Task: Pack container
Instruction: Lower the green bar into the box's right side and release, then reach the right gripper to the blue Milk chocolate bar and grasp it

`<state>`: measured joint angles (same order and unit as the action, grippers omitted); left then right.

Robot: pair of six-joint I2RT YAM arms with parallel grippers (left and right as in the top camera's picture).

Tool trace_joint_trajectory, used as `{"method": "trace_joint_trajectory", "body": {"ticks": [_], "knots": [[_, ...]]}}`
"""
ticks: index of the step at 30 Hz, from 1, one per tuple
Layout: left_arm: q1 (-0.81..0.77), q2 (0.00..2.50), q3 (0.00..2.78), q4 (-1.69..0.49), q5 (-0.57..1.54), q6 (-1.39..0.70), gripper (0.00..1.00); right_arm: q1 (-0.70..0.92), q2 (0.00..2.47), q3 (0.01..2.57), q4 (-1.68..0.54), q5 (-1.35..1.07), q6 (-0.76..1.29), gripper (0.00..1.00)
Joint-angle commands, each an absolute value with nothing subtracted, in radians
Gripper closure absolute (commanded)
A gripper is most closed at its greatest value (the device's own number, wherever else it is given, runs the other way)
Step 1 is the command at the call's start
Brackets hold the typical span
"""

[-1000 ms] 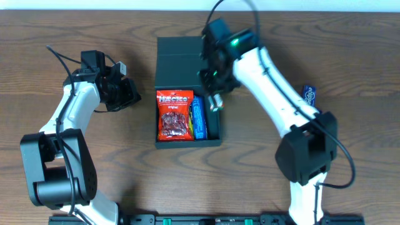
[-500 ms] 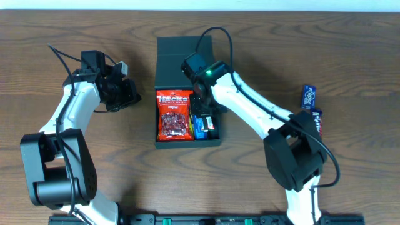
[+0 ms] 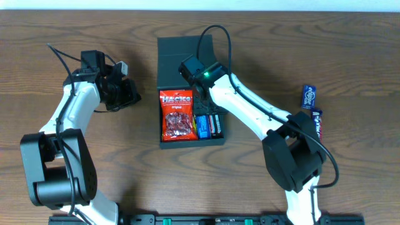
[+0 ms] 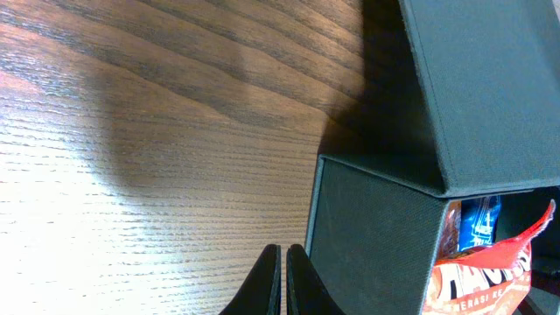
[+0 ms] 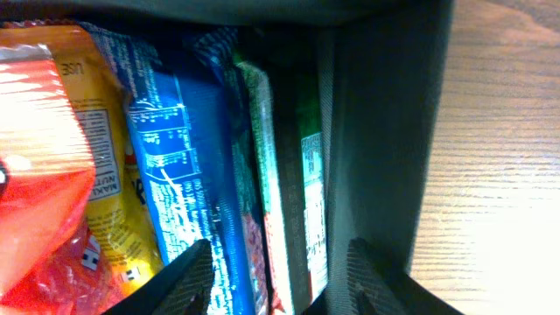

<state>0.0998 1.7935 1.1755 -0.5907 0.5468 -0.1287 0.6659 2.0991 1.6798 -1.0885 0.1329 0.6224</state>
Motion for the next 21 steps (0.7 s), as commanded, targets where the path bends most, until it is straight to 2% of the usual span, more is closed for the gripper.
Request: {"method": "trace_joint_trajectory", "body": {"ticks": [1,7,8,9,13,14,16,17,19,21], "knots": [[0.098,1.805,1.194,-0.593,0.551,-0.108,0.94,0.657,2.056,1.695,-1.117,0.176,0.619,0.51],[0.098,1.805,1.194,-0.593,0.551,-0.108,0.94,0.603,1.881,1.786,-1.153,0.224,0.538,0.51],[0.098,1.805,1.194,-0.593,0.551,-0.108,0.94,0.58,1.817,1.788,-1.156,0.291,0.506,0.48],[0.098,1.805,1.194,-0.593,0.551,-0.108,0.94,0.551,1.769,1.787,-1.168,0.35,0.486,0.45],[0.098,1.805,1.194,-0.593,0.551,-0.108,0.94,0.326,1.685,1.786,-1.273,0.422,0.368,0.48],[0.098,1.805,1.194,-0.593,0.551,-0.108,0.94,0.259,1.685,1.782,-1.303,0.418,0.348,0.49],[0.098,1.805,1.194,-0.593,0.551,-0.108,0.94,0.117,1.691,1.728,-1.32,0.384,0.271,0.67],[0.098,1.805,1.194,-0.593,0.551,-0.108,0.94,0.051,1.691,1.671,-1.294,0.326,0.197,0.69],[0.098,1.805,1.194,-0.589,0.551,-0.108,0.94,-0.052,1.691,1.539,-1.213,0.251,0.128,0.6],[0.098,1.805,1.194,-0.587,0.551,-0.108,0.94,-0.124,1.691,1.422,-1.131,0.233,0.121,0.55]]}}
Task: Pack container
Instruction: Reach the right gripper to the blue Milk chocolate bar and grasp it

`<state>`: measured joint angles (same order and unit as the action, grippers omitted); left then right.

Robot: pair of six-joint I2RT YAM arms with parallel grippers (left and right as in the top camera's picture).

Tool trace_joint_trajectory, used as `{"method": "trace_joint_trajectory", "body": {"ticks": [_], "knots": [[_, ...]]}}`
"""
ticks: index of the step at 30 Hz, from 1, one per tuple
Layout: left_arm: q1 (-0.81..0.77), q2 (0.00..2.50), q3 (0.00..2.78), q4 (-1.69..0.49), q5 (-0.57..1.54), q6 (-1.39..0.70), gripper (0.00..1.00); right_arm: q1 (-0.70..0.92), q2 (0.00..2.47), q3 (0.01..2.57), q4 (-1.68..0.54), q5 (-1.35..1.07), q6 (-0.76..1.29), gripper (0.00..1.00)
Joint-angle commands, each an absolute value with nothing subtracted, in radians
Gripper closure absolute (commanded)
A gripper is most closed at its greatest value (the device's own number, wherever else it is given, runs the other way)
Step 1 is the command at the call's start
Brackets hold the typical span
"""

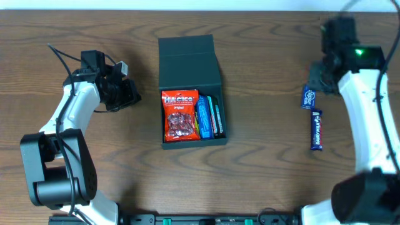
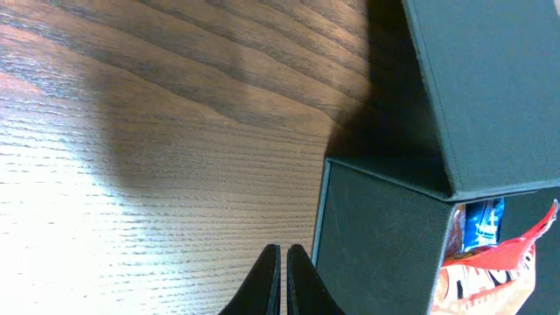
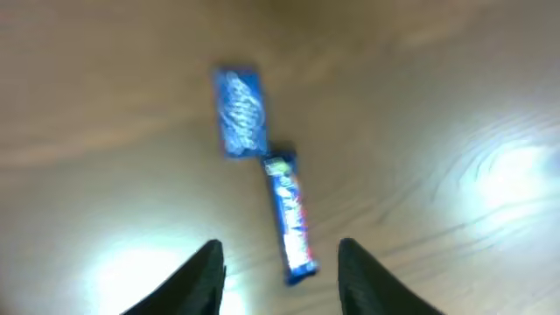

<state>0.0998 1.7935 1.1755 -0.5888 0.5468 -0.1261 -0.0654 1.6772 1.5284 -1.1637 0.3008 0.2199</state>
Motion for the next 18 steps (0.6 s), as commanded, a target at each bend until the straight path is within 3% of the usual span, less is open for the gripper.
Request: {"method": "trace_joint_trajectory", "body": {"ticks": [1,7,18], "knots": [[0.098,1.805,1.194,-0.587,0.551,-0.108,0.94,-0.15,1.691,1.376,-1.095,0.216,0.116,0.54],[0.098,1.805,1.194,-0.586,0.551,-0.108,0.94,-0.229,1.691,1.214,-0.952,0.141,0.022,0.45],[0.098,1.805,1.194,-0.542,0.551,-0.109,0.94,-0.231,1.707,1.108,-0.876,0.064,-0.073,0.44]]}}
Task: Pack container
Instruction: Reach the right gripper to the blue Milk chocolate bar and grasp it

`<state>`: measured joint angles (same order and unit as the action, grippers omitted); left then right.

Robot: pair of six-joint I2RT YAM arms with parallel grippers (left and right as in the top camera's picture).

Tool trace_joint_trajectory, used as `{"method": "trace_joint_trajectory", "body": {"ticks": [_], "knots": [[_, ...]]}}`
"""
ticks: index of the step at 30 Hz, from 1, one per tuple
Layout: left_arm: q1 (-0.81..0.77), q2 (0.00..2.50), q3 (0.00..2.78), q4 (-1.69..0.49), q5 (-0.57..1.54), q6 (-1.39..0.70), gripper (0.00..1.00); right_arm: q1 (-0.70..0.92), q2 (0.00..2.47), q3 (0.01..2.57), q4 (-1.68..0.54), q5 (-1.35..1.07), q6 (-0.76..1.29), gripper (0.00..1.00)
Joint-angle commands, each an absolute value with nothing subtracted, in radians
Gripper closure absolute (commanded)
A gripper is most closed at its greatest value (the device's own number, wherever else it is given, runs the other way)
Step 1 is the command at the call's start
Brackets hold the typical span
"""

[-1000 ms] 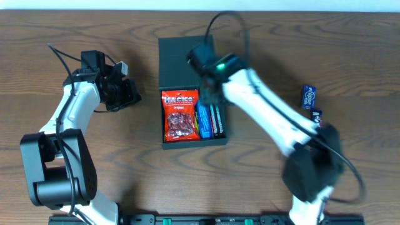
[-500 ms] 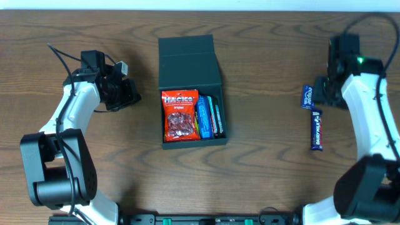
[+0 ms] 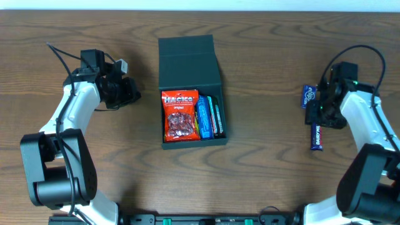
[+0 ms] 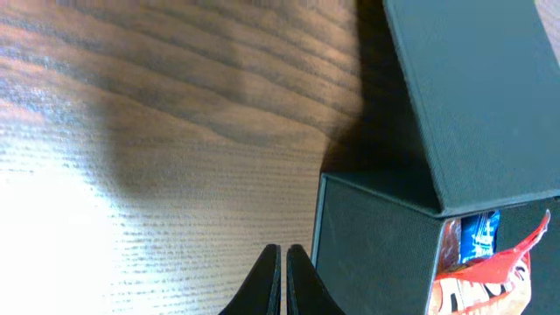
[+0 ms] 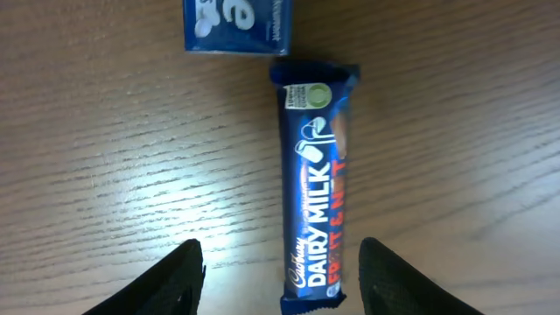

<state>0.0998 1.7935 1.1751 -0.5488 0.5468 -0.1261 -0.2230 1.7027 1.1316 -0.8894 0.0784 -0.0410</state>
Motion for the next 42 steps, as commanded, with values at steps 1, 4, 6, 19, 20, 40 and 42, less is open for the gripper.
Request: {"method": "trace_joint_trajectory", "body": {"ticks": [1,4,6,19,20,40,42], "knots": [[0.098,1.805,1.194,-0.541,0.551,-0.108,0.94,-0.231,1.713,1.1,-0.866,0.072,-0.073,0.44],[0.098,1.805,1.194,-0.542,0.551,-0.108,0.94,-0.231,1.744,1.092,-0.842,0.076,-0.072,0.45],[0.098,1.805,1.194,-0.543,0.551,-0.108,0.94,-0.231,1.769,1.092,-0.82,0.089,-0.066,0.44],[0.098,1.805,1.194,-0.565,0.551,-0.108,0.94,-0.244,1.838,1.092,-0.807,0.165,0.007,0.58],[0.098,1.805,1.194,-0.564,0.551,-0.108,0.94,-0.25,1.839,1.092,-0.803,0.165,0.007,0.58],[0.098,1.805,1.194,-0.564,0.551,-0.108,0.94,-0.27,1.852,1.081,-0.788,0.074,-0.005,0.57],[0.098,1.805,1.194,-0.564,0.551,-0.108,0.94,-0.27,1.852,1.077,-0.78,0.074,-0.005,0.57]]}}
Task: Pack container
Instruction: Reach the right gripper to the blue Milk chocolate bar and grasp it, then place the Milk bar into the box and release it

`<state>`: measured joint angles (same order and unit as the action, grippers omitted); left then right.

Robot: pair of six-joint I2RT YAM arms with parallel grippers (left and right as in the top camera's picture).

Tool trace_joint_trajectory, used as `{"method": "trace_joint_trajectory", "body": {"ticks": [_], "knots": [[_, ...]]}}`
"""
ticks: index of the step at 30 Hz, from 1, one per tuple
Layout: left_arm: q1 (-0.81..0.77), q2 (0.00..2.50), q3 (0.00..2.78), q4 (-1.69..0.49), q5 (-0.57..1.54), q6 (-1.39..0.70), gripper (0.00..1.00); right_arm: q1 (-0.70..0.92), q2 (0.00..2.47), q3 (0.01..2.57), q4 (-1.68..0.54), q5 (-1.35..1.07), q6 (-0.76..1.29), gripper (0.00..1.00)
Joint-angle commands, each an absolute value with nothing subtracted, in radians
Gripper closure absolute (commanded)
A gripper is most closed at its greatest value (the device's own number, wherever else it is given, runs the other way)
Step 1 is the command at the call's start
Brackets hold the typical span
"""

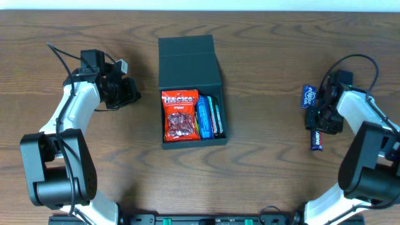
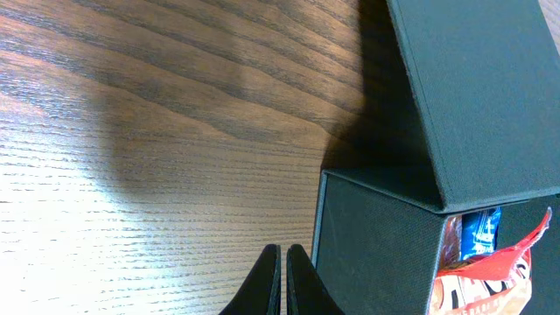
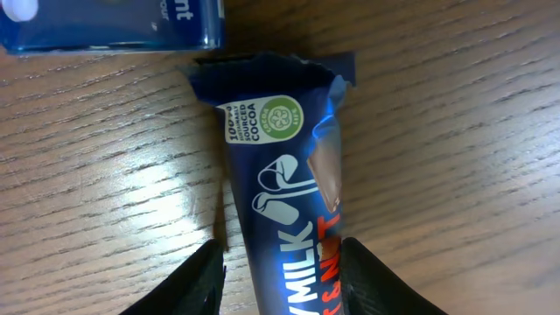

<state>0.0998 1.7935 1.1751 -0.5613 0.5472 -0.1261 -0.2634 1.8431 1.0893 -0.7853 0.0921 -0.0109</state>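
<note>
The dark green box (image 1: pixel 215 139) stands mid-table with its lid laid back, holding a red Hacks bag (image 1: pixel 179 116) and blue bars (image 1: pixel 204 119). A blue Dairy Milk bar (image 1: pixel 317 142) lies flat at the far right. My right gripper (image 1: pixel 322 121) is open low over the Dairy Milk bar (image 3: pixel 282 201), a finger (image 3: pixel 191 282) on each side of it. My left gripper (image 1: pixel 129 92) is shut on nothing, just left of the box wall (image 2: pixel 376 245). Its tips (image 2: pixel 284 280) are pressed together.
A small blue pack (image 1: pixel 309 95) lies just beyond the Dairy Milk bar, and in the right wrist view its edge (image 3: pixel 114 22) almost touches the wrapper's end. The open lid (image 1: pixel 189 59) lies behind the box.
My right gripper has come down closer over the Dairy Milk bar, so its fingers now flank the wrapper tightly. The left arm, the box and its contents have not moved.
My right gripper was open inside the box beside the packed bars. Then it was high over the far right, with the blue pack and the bar below. Then it stood over the bar, and now sits low astride it. The left gripper stayed shut beside the box.
</note>
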Motion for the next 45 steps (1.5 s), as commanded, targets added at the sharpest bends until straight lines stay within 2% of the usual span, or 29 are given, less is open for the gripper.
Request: {"method": "trace_joint_trajectory", "body": {"ticks": [1,8,12,21,24,26,31,35,40,45], "knots": [[0.098,1.805,1.194,-0.564,0.551,-0.108,0.94,-0.27,1.853,1.075,-0.777,0.073,-0.005,0.57],[0.098,1.805,1.194,-0.564,0.551,-0.108,0.94,-0.27,1.853,1.052,-0.766,0.07,-0.005,0.58],[0.098,1.805,1.194,-0.564,0.551,-0.108,0.94,-0.27,1.853,1.052,-0.767,0.068,-0.005,0.74],[0.098,1.805,1.194,-0.564,0.551,-0.108,0.94,-0.269,1.853,1.052,-0.768,0.033,0.003,0.83],[0.098,1.805,1.194,-0.564,0.551,-0.108,0.94,-0.266,1.852,1.054,-0.772,-0.01,0.017,0.89],[0.098,1.805,1.194,-0.564,0.551,-0.108,0.94,-0.261,1.852,1.067,-0.785,-0.046,0.045,0.98],[0.098,1.805,1.194,-0.563,0.551,-0.108,0.94,-0.229,1.849,1.157,-0.881,-0.118,0.064,0.99],[0.098,1.805,1.194,-0.563,0.551,-0.108,0.94,-0.168,1.843,1.27,-0.98,-0.117,0.074,0.99],[0.098,1.805,1.194,-0.563,0.551,-0.108,0.94,0.005,1.818,1.444,-1.009,-0.117,0.094,0.99],[0.098,1.805,1.194,-0.563,0.551,-0.108,0.94,0.224,1.818,1.552,-0.958,-0.117,0.277,0.99]]}}
